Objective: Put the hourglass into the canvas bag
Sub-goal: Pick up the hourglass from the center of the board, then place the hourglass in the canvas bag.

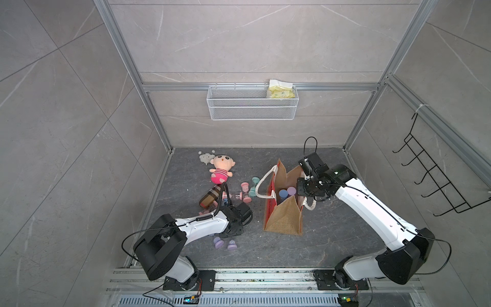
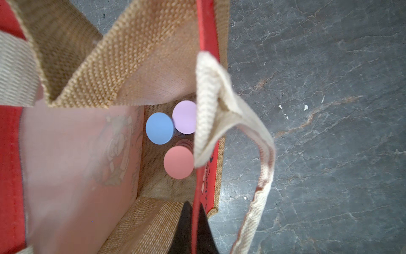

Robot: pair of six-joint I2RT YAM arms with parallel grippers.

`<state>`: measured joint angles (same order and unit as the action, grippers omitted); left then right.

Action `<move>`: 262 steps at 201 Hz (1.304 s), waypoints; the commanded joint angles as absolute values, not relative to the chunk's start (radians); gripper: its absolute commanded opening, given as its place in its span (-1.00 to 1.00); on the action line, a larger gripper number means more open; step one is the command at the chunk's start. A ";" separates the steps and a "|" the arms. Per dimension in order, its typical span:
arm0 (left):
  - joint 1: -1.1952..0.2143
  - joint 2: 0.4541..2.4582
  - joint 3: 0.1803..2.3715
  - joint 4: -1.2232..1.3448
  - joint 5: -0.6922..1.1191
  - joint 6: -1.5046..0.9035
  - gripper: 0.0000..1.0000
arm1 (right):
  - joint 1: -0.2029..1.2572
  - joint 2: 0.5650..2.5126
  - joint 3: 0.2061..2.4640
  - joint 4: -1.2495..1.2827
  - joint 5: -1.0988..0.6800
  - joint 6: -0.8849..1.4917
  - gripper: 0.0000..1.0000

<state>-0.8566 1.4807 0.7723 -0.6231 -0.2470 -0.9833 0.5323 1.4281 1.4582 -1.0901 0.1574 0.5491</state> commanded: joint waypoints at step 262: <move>-0.919 1.765 1.823 -0.345 -0.155 -0.674 -1.00 | 0.515 1.317 1.302 -0.863 0.020 0.607 -1.00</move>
